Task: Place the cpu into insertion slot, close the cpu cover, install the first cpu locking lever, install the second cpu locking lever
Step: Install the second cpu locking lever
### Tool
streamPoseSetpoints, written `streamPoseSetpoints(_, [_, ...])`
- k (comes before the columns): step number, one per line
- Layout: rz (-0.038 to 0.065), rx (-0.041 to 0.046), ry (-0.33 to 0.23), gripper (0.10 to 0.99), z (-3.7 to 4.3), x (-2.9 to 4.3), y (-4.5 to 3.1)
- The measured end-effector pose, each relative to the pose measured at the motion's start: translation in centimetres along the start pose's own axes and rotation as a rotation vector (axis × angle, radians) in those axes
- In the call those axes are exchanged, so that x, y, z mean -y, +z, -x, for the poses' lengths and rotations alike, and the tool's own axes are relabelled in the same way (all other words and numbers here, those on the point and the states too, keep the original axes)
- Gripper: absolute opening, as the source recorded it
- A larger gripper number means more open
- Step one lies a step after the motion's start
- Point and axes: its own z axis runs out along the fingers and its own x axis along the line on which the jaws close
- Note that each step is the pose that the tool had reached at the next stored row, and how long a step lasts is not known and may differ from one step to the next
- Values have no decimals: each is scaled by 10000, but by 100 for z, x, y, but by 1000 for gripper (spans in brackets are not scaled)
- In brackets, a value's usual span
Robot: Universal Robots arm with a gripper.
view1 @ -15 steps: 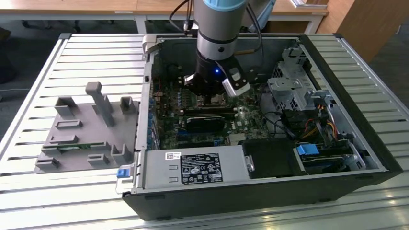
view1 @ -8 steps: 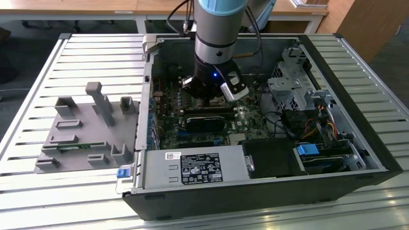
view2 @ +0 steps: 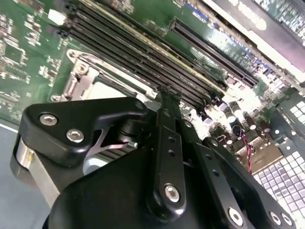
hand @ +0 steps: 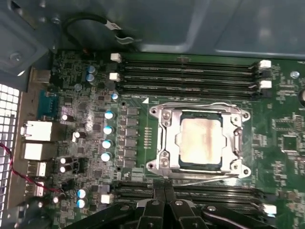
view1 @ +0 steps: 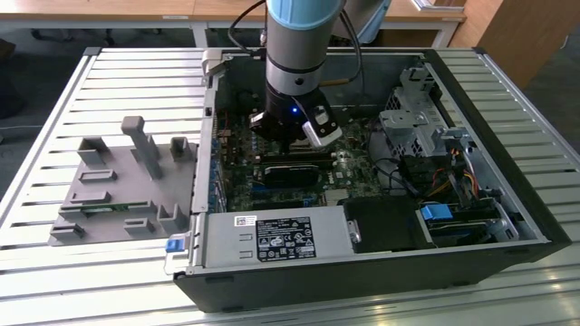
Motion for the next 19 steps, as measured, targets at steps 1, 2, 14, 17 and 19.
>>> streamPoseSetpoints(1, [29, 0, 0, 106, -5, 2, 12])
streamPoseSetpoints(2, [66, 2, -3, 106, -6, 3, 27])
streamPoseSetpoints(14, [674, 19, -14, 106, -22, 39, 139])
streamPoseSetpoints(17, [772, 22, -15, 106, -24, 58, 154])
streamPoseSetpoints(19, [814, 24, -15, 106, -28, 65, 165])
